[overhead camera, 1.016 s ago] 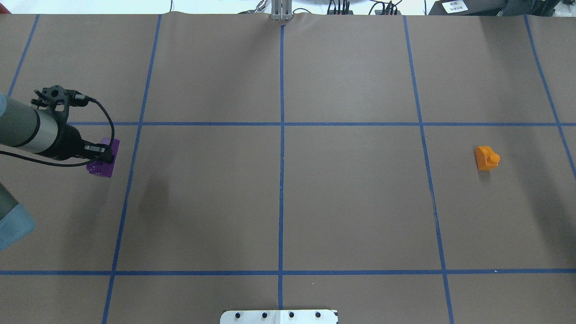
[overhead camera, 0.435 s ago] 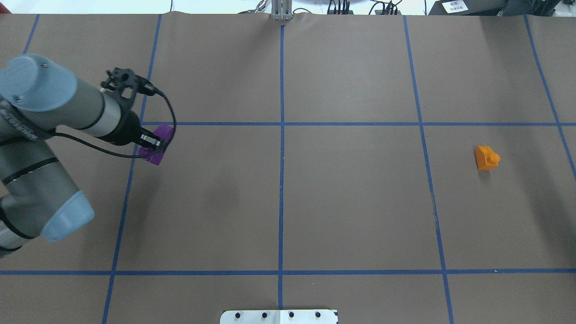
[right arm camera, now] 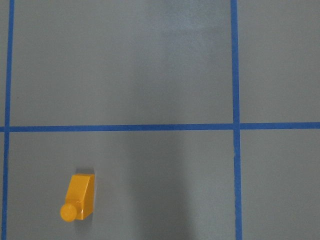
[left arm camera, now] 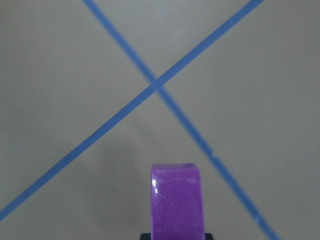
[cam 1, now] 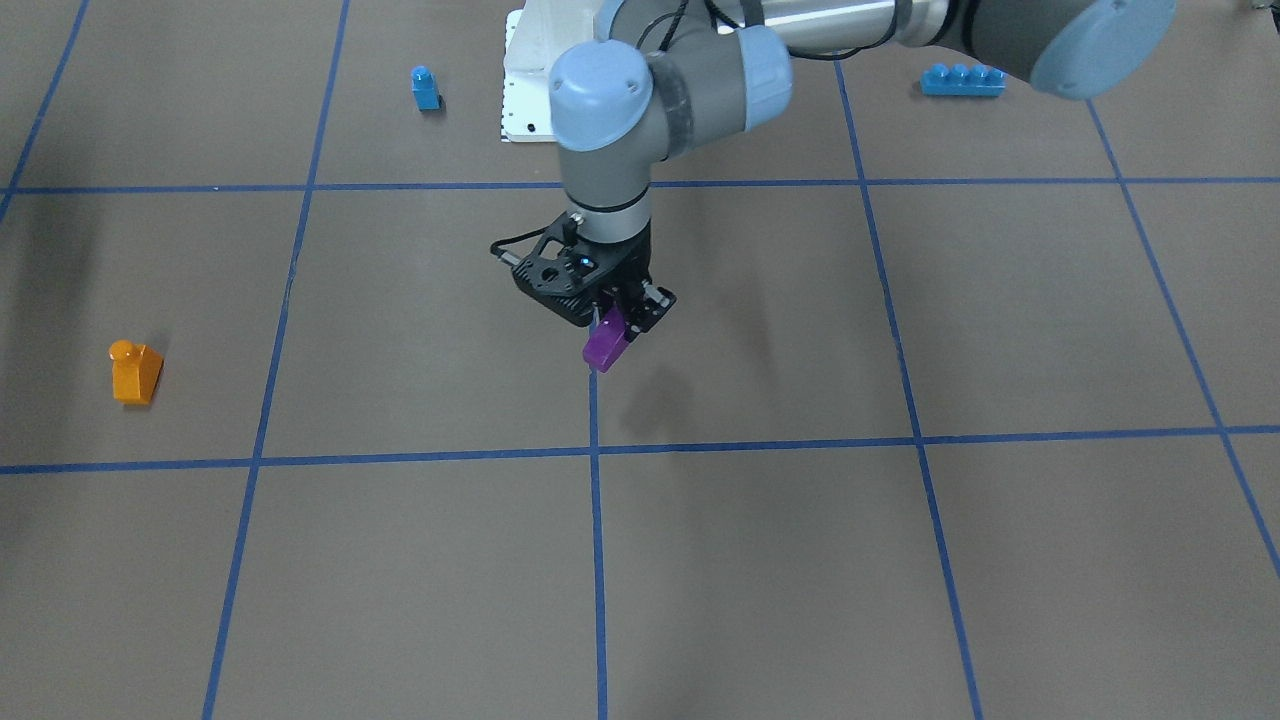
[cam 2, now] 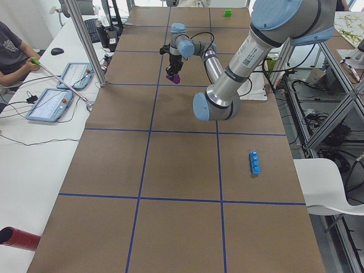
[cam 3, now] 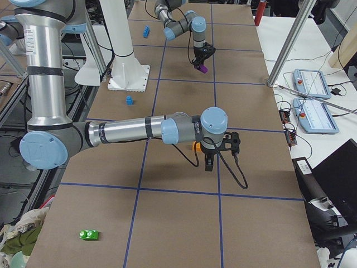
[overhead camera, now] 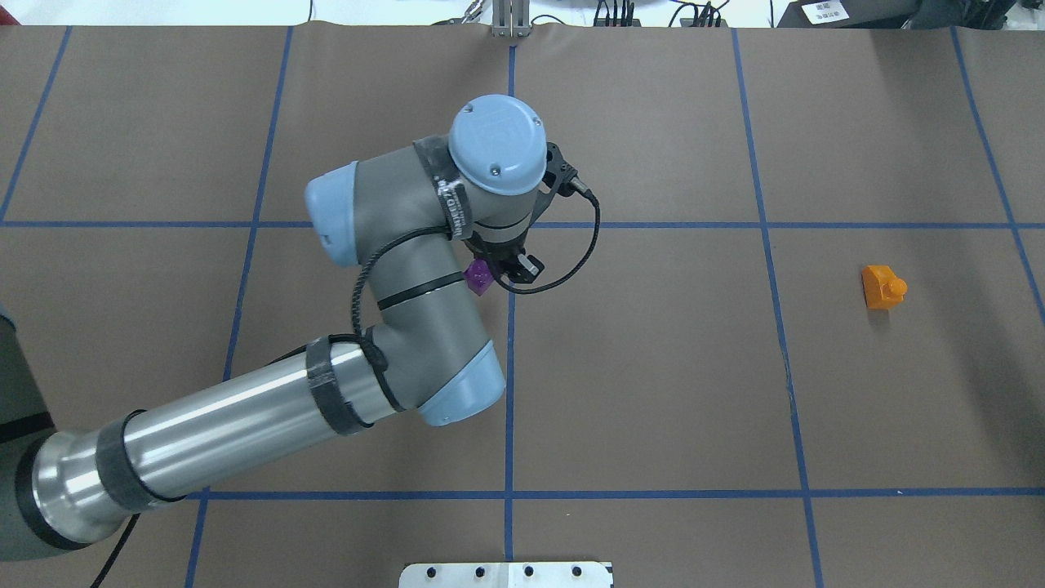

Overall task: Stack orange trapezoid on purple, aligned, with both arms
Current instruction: 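Carry the purple block with the left gripper toward the table centre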

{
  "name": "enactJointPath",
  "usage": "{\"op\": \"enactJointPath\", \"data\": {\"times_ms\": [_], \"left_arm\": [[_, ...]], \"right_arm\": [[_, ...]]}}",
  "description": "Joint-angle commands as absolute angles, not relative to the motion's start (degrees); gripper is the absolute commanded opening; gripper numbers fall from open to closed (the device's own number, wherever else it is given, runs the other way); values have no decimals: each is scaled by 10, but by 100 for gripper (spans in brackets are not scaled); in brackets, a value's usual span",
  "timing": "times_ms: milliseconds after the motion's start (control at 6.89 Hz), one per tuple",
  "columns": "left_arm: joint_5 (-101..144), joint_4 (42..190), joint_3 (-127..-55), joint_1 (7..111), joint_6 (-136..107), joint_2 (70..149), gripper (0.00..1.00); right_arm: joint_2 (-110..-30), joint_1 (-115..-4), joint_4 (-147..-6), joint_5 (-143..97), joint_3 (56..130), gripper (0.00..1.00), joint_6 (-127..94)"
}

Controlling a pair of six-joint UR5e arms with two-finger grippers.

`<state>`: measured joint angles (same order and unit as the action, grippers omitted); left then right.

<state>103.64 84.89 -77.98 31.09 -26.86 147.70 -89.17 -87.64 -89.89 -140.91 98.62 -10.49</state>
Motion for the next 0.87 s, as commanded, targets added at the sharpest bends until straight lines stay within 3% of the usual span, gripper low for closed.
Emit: {"op": "enactJointPath", "data": {"times_ms": [0, 725], "left_arm": [[1019, 924, -680, 306, -231, 1512, 0], [1015, 934, -648, 302, -205, 1512, 0]], "right_arm": [[-890, -876, -898, -1409, 986, 100, -110], [-888, -876, -898, -1410, 986, 100, -114]]}}
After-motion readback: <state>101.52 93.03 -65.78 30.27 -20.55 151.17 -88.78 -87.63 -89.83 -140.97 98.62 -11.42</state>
